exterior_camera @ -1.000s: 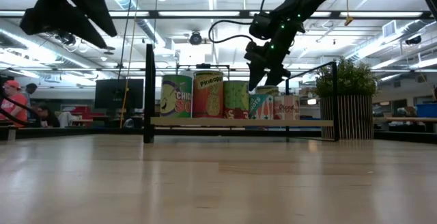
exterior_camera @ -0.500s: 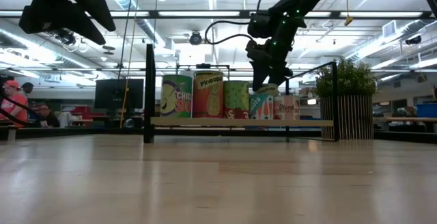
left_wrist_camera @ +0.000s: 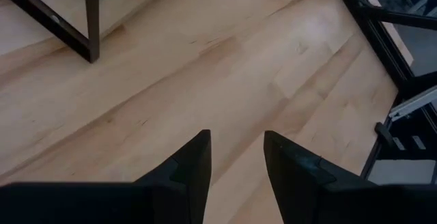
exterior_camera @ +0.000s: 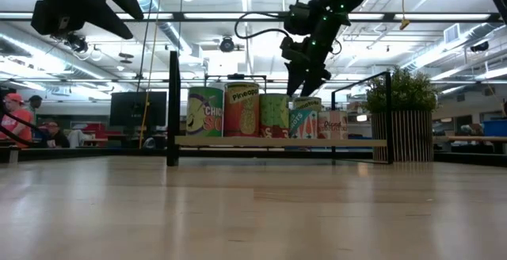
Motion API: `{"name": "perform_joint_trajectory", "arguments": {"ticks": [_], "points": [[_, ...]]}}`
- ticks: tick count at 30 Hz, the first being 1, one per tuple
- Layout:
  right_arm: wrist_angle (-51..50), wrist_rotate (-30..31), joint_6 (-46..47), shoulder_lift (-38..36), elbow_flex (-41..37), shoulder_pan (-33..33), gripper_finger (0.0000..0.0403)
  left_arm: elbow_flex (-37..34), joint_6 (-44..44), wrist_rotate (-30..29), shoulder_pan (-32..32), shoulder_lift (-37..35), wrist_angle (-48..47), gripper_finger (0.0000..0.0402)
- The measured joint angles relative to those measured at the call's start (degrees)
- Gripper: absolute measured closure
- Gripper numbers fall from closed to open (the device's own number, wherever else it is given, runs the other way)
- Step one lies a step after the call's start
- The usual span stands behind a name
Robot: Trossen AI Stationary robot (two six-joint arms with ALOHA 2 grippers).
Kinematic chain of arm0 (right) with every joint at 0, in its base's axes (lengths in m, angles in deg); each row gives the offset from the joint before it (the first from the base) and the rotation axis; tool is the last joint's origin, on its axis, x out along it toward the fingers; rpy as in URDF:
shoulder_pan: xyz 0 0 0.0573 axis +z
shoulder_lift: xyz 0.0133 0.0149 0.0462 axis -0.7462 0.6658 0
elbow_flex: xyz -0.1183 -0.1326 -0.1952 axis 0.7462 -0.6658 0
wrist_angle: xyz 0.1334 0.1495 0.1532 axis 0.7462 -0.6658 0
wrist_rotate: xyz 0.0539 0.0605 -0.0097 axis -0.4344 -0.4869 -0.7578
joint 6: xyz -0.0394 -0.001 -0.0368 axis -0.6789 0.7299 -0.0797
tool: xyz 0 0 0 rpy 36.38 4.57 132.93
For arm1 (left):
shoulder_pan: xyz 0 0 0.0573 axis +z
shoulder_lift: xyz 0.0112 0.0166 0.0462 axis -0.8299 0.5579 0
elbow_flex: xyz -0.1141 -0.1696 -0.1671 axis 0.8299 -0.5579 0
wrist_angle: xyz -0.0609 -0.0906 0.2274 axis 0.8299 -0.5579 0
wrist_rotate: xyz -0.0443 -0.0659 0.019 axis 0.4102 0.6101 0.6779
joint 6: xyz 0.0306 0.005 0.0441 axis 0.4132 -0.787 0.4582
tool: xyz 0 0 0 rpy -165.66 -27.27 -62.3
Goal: Pick and place cans onto a shelf
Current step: Adjust the cans on the shelf, then return to Home Position
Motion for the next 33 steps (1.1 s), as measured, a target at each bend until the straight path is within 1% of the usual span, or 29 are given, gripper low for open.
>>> {"name": "perform_joint_trajectory", "arguments": {"ticks": [4,7,9,12,15,17,22,26,31,33], "points": [[6.18,0.02,-2.36,-0.02,-1.37,0.04,0.0054,0.00,0.17,-0.01,0.00,0.00,-0.04,0.0260],[7.52,1.35,-2.67,-0.02,-2.93,0.09,0.0054,0.00,0.20,-0.02,0.00,0.00,-0.04,0.0260],[6.75,3.07,-3.12,-0.02,-3.36,0.10,0.0054,0.00,-0.19,-0.03,0.00,0.00,-0.03,0.0260],[4.36,3.49,-5.04,-0.02,-3.39,0.09,0.0054,0.00,-0.44,0.04,-0.07,0.00,-0.01,0.0260],[2.26,6.08,-6.15,-0.02,-3.40,0.11,0.0054,0.00,-0.42,0.04,-0.06,0.00,0.26,0.0260],[1.29,6.41,-6.25,-0.04,-3.41,0.08,0.0054,0.00,-0.44,0.04,-0.04,0.00,0.26,0.0260],[0.86,4.87,-6.25,-0.13,-3.16,-0.02,0.0054,0.00,-0.99,0.08,-0.04,0.00,0.96,0.0260],[-0.17,3.94,-6.73,-0.18,-0.16,0.07,0.0054,0.00,-1.27,0.27,-0.04,0.00,2.77,0.0260],[-4.56,-2.88,-7.34,-0.60,5.51,2.23,0.0054,0.00,-1.40,4.44,1.50,0.00,6.03,0.0260],[-5.14,-5.92,-7.76,-1.78,5.84,3.61,0.0054,0.00,-1.37,5.39,2.46,-0.02,7.73,0.0260]]}}
